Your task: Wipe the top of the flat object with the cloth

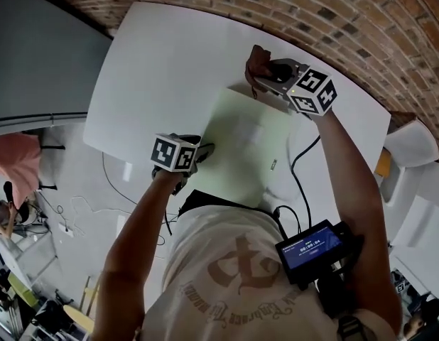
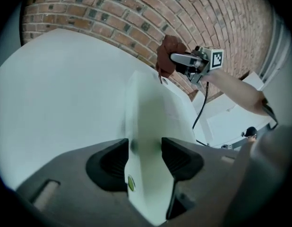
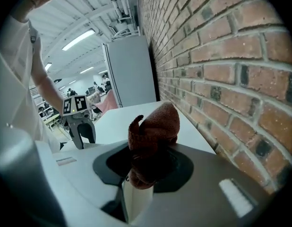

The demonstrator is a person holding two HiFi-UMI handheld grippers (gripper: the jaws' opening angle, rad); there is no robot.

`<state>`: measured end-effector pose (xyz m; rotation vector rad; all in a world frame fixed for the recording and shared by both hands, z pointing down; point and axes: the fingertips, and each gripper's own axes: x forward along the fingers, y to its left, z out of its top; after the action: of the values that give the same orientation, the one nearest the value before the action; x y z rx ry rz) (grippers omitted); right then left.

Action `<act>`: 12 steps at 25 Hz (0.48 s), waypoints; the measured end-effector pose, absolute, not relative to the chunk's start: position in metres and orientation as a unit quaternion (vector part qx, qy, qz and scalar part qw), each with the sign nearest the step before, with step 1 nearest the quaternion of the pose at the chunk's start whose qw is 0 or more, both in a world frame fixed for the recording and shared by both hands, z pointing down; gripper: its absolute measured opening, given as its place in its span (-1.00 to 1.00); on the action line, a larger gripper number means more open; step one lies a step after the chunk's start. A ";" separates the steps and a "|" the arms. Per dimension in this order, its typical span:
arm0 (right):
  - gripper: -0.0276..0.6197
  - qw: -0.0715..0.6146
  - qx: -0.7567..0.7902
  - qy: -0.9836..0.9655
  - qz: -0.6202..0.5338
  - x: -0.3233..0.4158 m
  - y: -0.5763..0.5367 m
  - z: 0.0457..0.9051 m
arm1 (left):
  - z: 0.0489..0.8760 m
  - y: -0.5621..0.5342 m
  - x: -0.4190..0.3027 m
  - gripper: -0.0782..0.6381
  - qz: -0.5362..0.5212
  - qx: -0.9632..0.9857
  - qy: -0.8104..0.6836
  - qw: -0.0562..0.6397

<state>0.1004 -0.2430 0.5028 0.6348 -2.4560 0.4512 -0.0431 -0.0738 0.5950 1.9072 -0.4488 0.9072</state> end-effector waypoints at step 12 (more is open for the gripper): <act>-0.58 0.299 0.199 -0.907 0.219 0.072 -0.264 0.549 | 0.608 -0.075 -0.044 -0.16 0.404 0.749 -0.168 0.498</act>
<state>0.0723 -0.2639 0.5488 0.5277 -2.4097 0.5828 -0.0440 -0.0746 0.6076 1.8128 -0.4075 0.9787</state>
